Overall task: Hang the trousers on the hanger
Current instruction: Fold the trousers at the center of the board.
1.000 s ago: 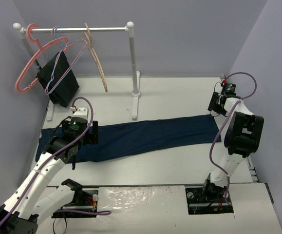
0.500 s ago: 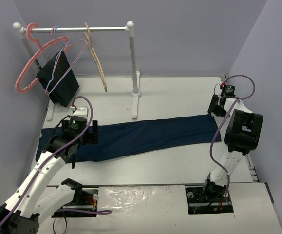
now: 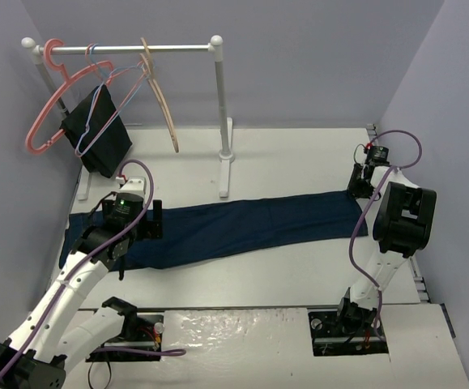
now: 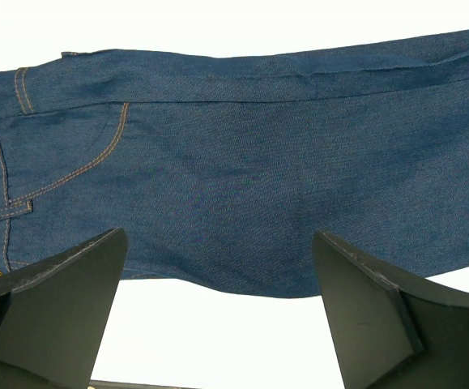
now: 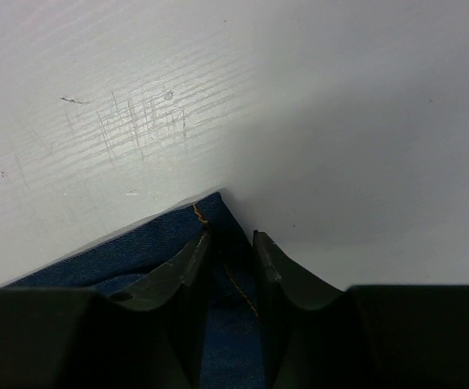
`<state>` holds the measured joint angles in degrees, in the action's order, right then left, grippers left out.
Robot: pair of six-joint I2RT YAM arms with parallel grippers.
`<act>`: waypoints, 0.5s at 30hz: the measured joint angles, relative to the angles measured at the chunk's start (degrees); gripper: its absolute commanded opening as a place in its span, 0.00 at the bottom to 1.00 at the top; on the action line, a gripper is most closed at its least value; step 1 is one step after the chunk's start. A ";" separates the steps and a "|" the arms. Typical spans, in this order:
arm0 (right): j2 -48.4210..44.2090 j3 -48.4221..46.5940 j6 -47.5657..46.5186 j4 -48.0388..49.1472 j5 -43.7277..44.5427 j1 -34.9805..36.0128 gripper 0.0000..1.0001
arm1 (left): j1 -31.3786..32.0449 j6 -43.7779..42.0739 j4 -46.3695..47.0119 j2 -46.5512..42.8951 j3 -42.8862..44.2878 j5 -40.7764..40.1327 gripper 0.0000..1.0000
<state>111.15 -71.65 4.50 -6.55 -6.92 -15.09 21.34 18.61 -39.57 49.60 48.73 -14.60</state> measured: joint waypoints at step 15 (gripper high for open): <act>-2.77 0.01 -0.10 -0.12 1.65 0.00 0.00 | 0.00 0.00 0.00 0.00 0.00 0.23 0.97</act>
<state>108.39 -71.64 4.40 -6.67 -5.27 -15.09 21.34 18.61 -39.57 49.60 48.73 -14.37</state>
